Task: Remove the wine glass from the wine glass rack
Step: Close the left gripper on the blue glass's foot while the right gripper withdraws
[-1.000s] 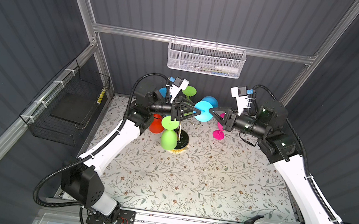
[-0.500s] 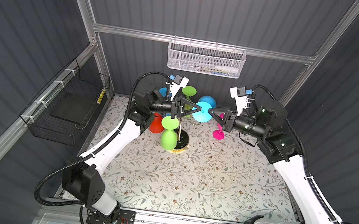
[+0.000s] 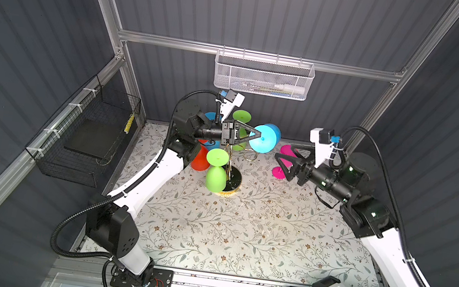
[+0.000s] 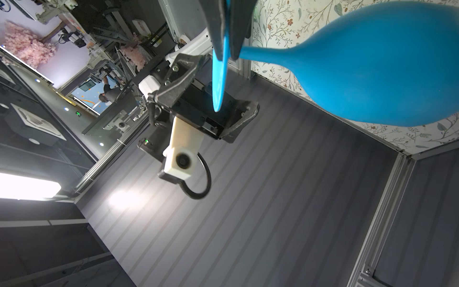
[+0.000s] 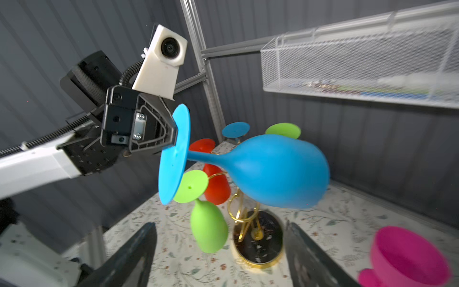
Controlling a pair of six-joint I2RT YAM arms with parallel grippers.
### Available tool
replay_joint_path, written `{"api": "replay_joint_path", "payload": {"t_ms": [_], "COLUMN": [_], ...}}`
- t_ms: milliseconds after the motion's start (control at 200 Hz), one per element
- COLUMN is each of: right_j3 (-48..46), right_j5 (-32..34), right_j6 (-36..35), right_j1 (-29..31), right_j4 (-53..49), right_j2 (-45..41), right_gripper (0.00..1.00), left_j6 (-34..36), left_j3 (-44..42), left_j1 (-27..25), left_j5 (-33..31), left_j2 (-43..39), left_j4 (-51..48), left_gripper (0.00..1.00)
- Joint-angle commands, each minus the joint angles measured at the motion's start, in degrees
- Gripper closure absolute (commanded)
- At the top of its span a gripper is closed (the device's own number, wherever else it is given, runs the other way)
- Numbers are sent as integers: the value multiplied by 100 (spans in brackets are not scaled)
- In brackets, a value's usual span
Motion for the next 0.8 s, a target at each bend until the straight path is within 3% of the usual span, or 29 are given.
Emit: {"api": "replay_joint_path", "payload": {"t_ms": [0,330,790], "right_j3": [-518,-1563,-1174], "right_j5": [749,879,475], "right_j6": [-786,-1640,-2207], "right_j1": [-19,-4,18], "right_j4": [977,3218,3824], "right_j2": [-200,104,1227], "right_gripper": [11,1,1], "left_j6": [-255,-238,-371], "left_j3": [211,274,418], "left_j1": [-24,-22,-24], "left_j5": [44,22,54], "left_j2": [-35,-149,-246], "left_j4": [42,-235,-512], "left_gripper": [100,100,100]}}
